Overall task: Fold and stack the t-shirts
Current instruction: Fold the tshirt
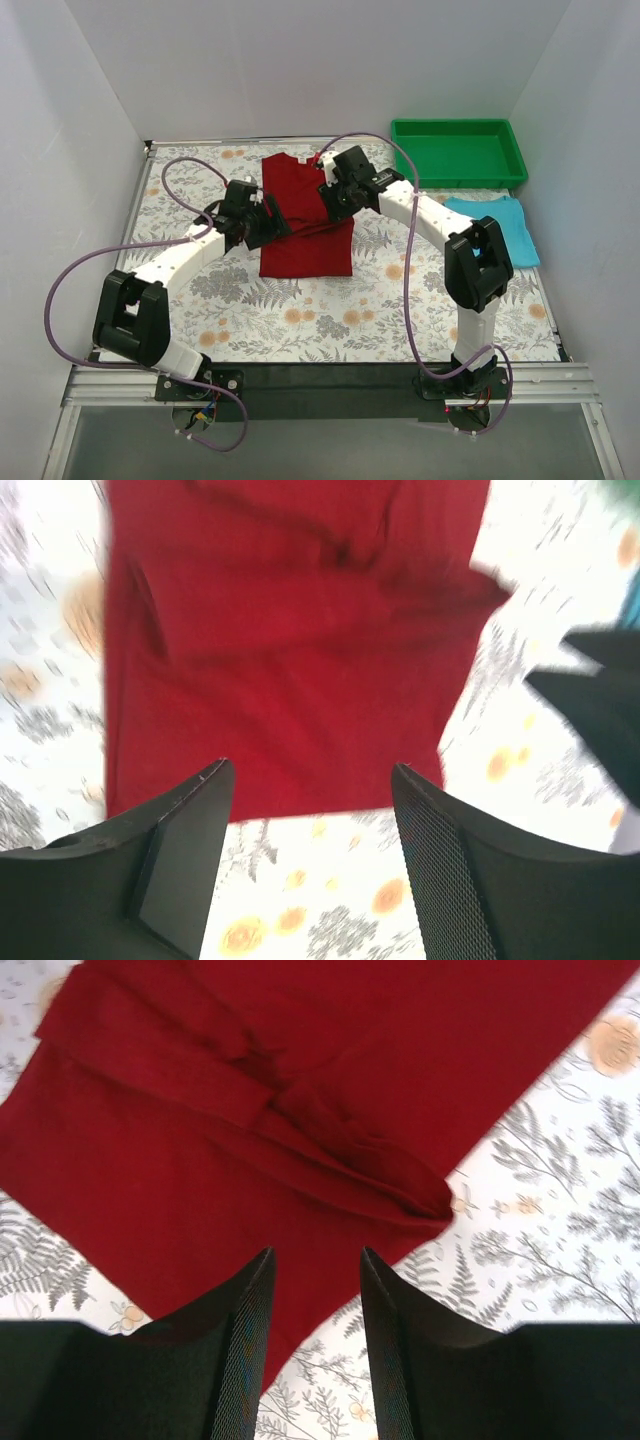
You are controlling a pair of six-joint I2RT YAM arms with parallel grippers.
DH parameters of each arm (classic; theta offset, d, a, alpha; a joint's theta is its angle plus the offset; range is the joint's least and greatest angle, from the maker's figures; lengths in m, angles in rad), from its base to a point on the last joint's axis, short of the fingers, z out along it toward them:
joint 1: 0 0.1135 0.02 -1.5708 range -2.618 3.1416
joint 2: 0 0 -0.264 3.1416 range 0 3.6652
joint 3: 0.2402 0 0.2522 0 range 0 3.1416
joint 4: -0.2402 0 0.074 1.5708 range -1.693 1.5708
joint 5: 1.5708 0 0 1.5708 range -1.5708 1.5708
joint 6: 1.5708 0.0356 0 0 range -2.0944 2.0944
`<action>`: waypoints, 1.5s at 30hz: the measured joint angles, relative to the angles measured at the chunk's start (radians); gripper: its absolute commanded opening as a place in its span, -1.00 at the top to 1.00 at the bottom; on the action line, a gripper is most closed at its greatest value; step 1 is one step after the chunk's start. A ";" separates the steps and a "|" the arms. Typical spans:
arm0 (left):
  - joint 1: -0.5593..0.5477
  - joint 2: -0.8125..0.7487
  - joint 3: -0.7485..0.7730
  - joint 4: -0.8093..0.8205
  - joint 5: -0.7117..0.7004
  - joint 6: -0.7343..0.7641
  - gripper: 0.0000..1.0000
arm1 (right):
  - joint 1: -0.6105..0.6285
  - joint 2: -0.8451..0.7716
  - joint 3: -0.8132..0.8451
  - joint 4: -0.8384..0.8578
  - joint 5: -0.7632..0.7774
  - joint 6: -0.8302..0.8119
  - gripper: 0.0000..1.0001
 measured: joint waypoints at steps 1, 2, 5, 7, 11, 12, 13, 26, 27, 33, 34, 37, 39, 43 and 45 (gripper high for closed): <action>-0.022 -0.011 -0.025 0.005 -0.003 -0.001 -0.18 | 0.010 0.000 -0.002 0.007 -0.012 -0.011 0.22; -0.035 -0.013 -0.048 0.007 -0.006 -0.001 -0.29 | 0.017 0.000 -0.008 0.017 -0.022 -0.018 0.18; -0.037 0.002 -0.107 -0.003 -0.041 0.006 -0.43 | 0.022 0.000 -0.027 0.023 -0.029 -0.044 0.01; -0.027 0.017 -0.113 -0.018 -0.072 0.007 -0.43 | 0.014 0.000 -0.036 0.024 -0.022 -0.065 -0.05; 0.003 0.045 -0.070 -0.019 -0.092 0.002 -0.47 | -0.027 0.000 -0.058 0.046 -0.027 -0.120 -0.09; 0.010 0.064 -0.042 -0.018 -0.092 -0.001 -0.48 | -0.042 0.000 -0.066 0.051 -0.029 -0.138 -0.09; 0.015 0.086 -0.011 -0.016 -0.092 -0.005 -0.48 | -0.055 0.000 -0.074 0.055 -0.030 -0.159 -0.09; 0.035 0.324 0.188 -0.015 -0.085 -0.100 -0.33 | -0.174 0.035 -0.112 0.092 -0.165 -0.350 -0.04; 0.035 0.330 0.191 -0.019 -0.082 -0.105 -0.33 | -0.178 0.042 -0.112 0.093 -0.177 -0.356 -0.03; 0.035 0.343 0.204 -0.037 -0.079 -0.123 -0.13 | -0.181 0.100 -0.112 0.095 -0.233 -0.385 -0.02; 0.035 0.343 0.207 -0.042 -0.079 -0.126 -0.11 | -0.181 0.107 -0.112 0.095 -0.240 -0.389 -0.02; 0.035 0.351 0.219 -0.047 -0.079 -0.126 0.04 | -0.180 0.127 -0.105 0.095 -0.259 -0.399 -0.01; 0.035 0.362 0.227 -0.047 -0.079 -0.126 0.22 | -0.180 0.144 -0.090 0.096 -0.269 -0.403 0.04; 0.035 0.378 0.229 -0.054 -0.079 -0.127 0.45 | -0.180 0.164 -0.069 0.098 -0.292 -0.407 0.26; 0.035 0.379 0.230 -0.056 -0.079 -0.129 0.63 | -0.181 0.167 -0.060 0.098 -0.307 -0.409 0.39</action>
